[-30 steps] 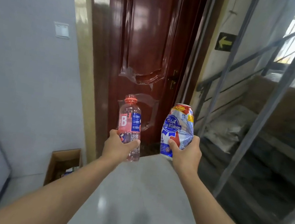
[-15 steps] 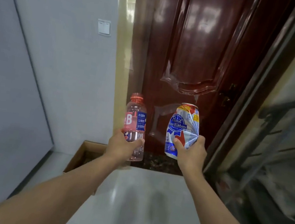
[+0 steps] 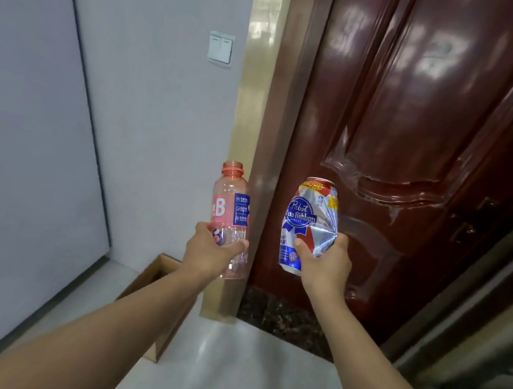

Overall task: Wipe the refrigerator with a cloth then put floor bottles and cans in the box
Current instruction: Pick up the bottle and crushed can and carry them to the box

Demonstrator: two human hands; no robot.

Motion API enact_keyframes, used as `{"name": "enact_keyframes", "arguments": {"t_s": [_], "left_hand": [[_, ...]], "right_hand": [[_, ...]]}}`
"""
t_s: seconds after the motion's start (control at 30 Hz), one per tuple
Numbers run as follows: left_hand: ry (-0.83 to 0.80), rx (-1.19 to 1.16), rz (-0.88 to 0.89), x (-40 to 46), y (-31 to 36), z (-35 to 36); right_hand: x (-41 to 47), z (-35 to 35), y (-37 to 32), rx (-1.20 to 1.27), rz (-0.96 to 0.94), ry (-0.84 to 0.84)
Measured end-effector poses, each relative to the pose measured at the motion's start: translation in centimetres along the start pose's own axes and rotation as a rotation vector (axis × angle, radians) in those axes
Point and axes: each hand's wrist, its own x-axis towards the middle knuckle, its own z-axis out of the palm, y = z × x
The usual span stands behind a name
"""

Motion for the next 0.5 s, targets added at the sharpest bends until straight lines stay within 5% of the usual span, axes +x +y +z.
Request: {"name": "enact_keyframes", "arguments": {"t_s": [0.5], "left_hand": [[0.448, -0.062, -0.206, 14.6, -0.9, 2.4]], "right_hand": [[17.7, 15.5, 0.7, 0.087, -0.181, -0.443]]}}
